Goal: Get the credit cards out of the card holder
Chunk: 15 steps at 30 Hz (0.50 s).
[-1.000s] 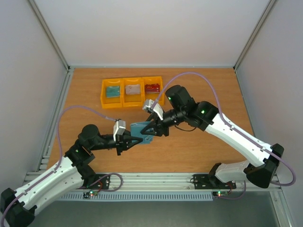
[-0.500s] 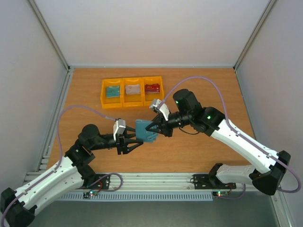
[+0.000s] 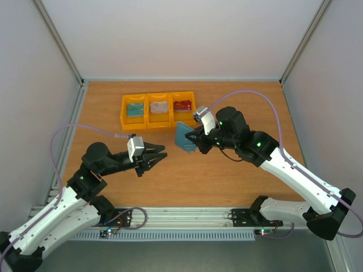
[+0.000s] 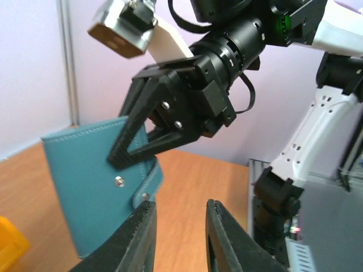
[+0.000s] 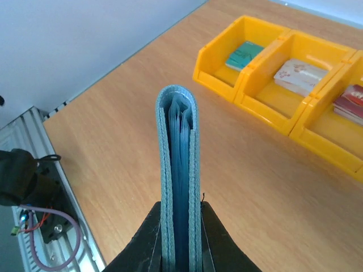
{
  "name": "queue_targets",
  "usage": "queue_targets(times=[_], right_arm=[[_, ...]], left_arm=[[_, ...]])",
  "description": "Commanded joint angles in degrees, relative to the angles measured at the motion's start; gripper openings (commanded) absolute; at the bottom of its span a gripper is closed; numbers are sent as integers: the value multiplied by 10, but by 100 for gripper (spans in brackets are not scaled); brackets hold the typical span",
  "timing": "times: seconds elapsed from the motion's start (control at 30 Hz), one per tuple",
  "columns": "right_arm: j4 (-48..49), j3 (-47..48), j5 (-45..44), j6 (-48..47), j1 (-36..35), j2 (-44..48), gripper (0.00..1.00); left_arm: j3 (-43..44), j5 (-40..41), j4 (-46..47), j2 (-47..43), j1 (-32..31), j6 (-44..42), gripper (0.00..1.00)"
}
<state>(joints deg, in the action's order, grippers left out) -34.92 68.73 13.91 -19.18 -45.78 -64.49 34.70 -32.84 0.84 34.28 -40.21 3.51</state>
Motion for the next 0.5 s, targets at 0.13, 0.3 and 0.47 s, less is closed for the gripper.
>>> queue_targets(times=[0.13,0.3,0.47], right_arm=[[53,-5,11,11,1,25,1],[66,-21,31,12,1,37,1],[67,-27,44,5,1,43,1]], left_arm=[[7,7,47,119,-36,86,39],[30,19,59,154,-61,69,45],[42,24,61,174,-62,73,43]])
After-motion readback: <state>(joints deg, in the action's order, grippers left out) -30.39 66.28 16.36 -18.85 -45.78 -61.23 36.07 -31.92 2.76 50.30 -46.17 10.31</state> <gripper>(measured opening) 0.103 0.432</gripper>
